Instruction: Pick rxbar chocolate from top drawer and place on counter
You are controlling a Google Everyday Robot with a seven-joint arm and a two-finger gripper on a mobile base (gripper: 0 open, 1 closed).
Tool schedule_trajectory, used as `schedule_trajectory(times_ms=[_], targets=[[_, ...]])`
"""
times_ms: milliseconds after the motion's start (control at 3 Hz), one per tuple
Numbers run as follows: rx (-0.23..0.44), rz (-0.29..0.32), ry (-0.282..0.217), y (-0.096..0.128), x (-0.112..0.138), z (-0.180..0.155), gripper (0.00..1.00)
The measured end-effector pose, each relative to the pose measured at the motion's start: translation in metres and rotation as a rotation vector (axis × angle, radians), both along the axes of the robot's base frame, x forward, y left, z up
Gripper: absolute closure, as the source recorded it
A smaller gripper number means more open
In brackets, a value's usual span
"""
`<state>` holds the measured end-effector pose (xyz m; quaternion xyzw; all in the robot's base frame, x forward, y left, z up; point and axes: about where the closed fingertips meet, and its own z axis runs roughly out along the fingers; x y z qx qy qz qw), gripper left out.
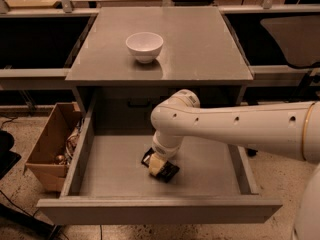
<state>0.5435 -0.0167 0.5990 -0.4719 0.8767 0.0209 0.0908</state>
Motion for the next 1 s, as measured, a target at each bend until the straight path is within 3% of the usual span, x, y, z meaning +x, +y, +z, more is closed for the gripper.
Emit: schedule_trajectory(times_ms=[333, 667, 1000], targets=[[0.000, 0.000, 0.000, 0.0000, 0.0000, 0.0000, 0.80], [0.000, 0.000, 0.000, 0.0000, 0.0000, 0.0002, 1.00], [0.000, 0.000, 0.000, 0.0000, 0.0000, 0.0044, 1.00]])
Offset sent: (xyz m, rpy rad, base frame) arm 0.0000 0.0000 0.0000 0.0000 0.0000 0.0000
